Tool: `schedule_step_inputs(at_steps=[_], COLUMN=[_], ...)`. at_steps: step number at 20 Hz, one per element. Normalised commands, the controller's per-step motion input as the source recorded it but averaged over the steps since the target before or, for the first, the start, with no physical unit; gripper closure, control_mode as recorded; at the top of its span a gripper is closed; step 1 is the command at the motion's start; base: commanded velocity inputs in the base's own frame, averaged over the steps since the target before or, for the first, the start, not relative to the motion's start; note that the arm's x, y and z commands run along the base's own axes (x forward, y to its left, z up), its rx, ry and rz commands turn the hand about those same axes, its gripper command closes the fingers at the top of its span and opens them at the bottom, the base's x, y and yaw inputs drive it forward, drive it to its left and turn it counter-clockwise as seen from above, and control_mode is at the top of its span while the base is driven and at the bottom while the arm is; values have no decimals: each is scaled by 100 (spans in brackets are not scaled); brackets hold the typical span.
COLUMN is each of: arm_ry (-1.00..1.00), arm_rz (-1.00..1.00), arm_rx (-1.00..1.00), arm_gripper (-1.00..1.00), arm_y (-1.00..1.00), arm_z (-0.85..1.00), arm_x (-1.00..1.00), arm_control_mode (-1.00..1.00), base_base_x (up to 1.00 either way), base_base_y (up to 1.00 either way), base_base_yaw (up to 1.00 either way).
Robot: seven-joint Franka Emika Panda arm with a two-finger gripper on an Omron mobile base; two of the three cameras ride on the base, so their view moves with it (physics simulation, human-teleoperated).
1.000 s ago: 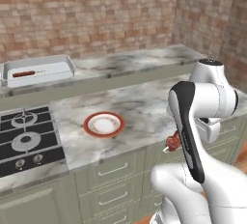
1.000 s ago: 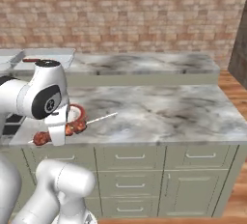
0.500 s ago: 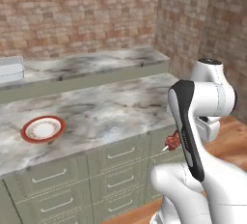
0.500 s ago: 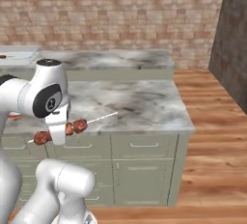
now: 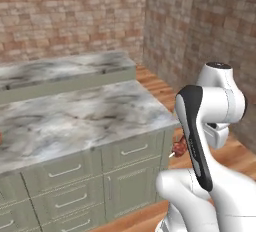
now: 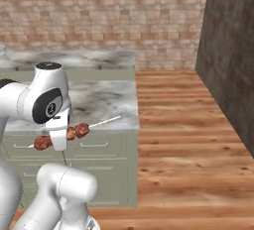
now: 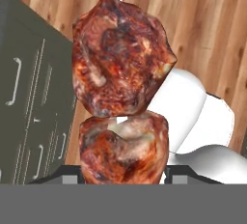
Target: Place the cold items (sweet potato and tangerine) from the fridge in one tupperware on the dining counter. Place the warm items (kebab skewer and hot dog) in the stove area in another tupperware.
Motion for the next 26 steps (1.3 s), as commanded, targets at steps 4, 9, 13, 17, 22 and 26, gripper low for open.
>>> schedule_step_inputs(at_steps=[4,9,13,17,22,26], arm_ry=[0,0,0,0,0,0], arm_rz=[0,0,0,0,0,0], arm_rx=[0,0,0,0,0,0], arm_gripper=[100,100,100,100,100,100], arm_y=[0,0,0,0,0,0], arm_z=[0,0,0,0,0,0], arm_x=[0,0,0,0,0,0], arm_control_mode=[100,100,100,100,100,100], base_base_x=[1,0,9,77,97,100], base_base_y=[-100,-100,-100,-100,-100,-95], base_base_yaw=[0,0,1,5,27,43])
